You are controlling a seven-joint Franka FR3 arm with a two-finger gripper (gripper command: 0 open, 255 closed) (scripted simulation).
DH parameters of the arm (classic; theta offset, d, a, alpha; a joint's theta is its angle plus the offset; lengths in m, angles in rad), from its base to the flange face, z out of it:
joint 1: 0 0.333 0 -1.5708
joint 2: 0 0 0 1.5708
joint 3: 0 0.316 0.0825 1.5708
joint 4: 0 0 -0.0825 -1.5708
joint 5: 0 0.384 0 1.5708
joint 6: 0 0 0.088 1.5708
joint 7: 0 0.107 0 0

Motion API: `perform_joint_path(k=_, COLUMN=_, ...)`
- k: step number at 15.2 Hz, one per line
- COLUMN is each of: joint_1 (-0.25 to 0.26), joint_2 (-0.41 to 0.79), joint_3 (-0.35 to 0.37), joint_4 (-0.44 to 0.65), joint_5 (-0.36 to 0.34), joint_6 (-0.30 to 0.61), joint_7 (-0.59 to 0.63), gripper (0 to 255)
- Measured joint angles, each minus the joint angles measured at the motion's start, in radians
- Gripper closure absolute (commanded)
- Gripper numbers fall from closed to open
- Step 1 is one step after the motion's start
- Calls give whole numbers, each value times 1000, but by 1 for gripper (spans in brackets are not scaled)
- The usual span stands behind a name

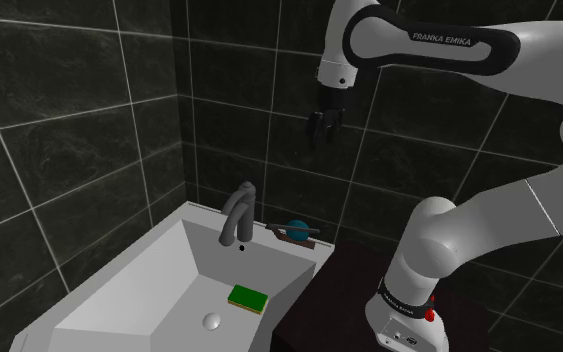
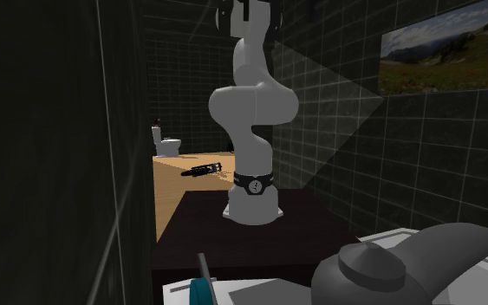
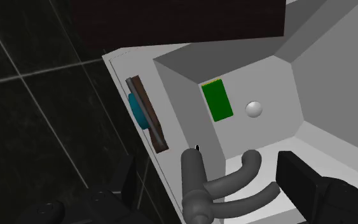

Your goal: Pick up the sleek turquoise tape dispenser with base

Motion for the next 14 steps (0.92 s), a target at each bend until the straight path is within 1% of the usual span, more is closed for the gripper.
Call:
perform_joint_path(k=2, joint_1=0, joint_2=4, joint_3=-4, joint_4=-12, joint_5=-4, joint_6=12, joint_7=-8, gripper=0)
perform_joint_path(k=5, joint_1=2, joint_2=38, joint_3=-21, joint_4=-61, joint_5=-20, joint_6=77, joint_7=-45, gripper=0)
perform_joint_path(k=9, joint_1=4, joint_2=104, joint_3=-49, joint_4=-144, joint_5=-46, joint_6=199, joint_7=-102, gripper=0)
perform_joint_path(k=14, joint_1=0, joint_2=223, joint_3=-87, joint_4=-202, joint_5=-82, joint_6=343, joint_7=-176, gripper=0)
